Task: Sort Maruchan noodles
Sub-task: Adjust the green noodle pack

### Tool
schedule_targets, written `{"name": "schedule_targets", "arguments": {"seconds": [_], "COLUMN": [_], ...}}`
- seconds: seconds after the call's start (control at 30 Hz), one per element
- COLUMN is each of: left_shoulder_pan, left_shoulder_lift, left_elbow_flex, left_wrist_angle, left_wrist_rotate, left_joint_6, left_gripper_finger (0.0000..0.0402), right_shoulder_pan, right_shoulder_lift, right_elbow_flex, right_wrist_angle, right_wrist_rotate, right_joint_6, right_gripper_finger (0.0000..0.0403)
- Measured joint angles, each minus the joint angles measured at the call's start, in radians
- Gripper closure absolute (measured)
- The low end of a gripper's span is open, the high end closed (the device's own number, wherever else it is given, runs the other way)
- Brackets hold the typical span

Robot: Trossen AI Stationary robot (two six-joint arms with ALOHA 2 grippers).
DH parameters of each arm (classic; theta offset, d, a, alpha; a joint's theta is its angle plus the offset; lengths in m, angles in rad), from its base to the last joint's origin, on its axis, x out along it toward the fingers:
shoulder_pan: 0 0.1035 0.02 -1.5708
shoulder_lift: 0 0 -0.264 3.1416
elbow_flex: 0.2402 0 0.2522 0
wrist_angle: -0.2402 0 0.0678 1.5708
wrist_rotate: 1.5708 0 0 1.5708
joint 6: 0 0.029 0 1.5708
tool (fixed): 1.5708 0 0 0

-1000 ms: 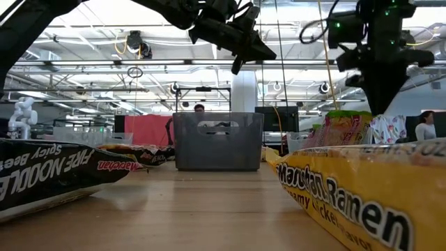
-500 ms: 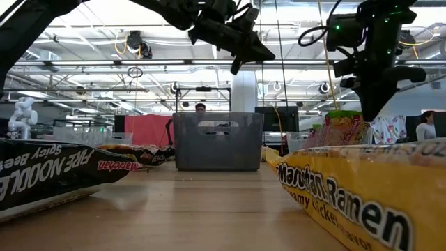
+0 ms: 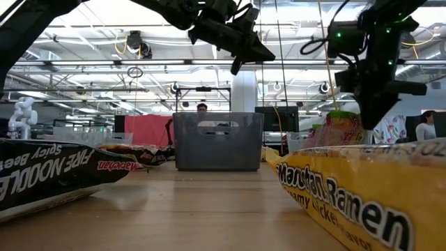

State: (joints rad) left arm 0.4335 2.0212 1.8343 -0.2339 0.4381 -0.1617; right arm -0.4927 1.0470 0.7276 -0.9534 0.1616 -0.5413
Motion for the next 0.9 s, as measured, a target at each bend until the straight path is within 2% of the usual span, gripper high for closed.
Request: {"name": "schedule_targets", "arguments": {"seconds": [0.37,0.47,0.6,0.9], "left_shoulder_pan": [0.0,0.0,0.0,0.0], "left_shoulder_lift": [0.0,0.0,0.0,0.0], "left_elbow_flex": [0.0,0.0,0.0,0.0], "left_wrist_angle": [-0.001,-0.001,-0.002,-0.001], "left_wrist_rotate": [0.0,0.0,0.0,0.0], "left_joint_6": [0.002,0.002,0.002,0.002], "left_gripper_finger": [0.0396,0.0396,0.0396,0.0396], "right_shoulder_pan": [0.003,0.004,0.004,0.004], "right_shoulder_lift": [-0.009,-0.027,-0.066,-0.111], "right_elbow_flex": [-0.015,-0.015,-0.015,-0.015], "right_wrist_angle": [0.002,-0.003,-0.015,-0.006], "right_wrist_rotate": [0.001,0.034,0.079,0.074], "right_joint_6": [-0.003,-0.006,-0.006,-0.033], "right_gripper_finger": [0.0308,0.0299,0.0296,0.0297]}}
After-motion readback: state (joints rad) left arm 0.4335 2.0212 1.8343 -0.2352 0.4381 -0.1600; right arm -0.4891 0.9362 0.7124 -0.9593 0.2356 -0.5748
